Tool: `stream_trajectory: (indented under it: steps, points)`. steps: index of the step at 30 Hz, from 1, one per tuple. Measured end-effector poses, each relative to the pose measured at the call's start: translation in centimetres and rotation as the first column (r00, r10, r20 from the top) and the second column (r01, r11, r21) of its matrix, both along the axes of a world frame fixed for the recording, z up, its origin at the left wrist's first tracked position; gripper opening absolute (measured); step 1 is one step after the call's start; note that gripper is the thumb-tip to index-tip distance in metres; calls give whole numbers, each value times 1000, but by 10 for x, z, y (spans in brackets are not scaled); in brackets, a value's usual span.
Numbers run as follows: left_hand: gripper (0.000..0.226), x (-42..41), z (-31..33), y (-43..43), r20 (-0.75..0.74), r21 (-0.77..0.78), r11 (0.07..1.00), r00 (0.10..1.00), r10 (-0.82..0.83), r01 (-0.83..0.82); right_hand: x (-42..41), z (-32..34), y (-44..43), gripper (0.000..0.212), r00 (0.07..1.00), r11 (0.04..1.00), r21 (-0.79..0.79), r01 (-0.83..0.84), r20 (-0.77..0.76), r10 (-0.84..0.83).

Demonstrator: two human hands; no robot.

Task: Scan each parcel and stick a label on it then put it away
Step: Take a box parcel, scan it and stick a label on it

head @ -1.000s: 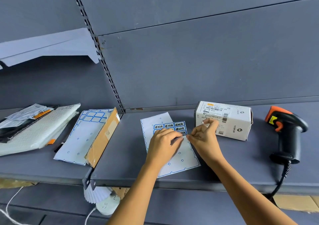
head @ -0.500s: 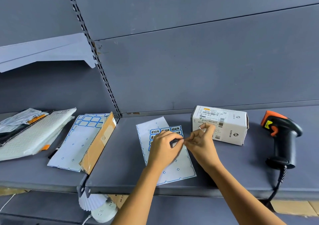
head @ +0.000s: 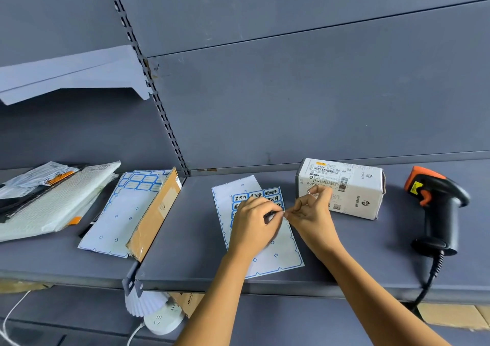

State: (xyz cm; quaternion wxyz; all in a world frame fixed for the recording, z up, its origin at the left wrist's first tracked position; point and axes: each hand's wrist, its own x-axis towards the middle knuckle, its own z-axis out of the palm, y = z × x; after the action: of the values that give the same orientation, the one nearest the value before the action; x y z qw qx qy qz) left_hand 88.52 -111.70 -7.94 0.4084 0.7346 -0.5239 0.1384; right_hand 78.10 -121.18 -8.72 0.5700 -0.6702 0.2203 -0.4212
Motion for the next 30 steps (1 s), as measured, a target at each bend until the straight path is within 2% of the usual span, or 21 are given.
stream_trajectory:
  steps: [17,30]
  points:
    - [26,0,1,0,-50,-17,1000,999,1,-2,-1,6,4,58,995,996,74,-39,91,32]
    - [24,1,-1,-1,-30,-23,1000,999,12,-13,0,4,4,55,999,999,31,-25,40,24]
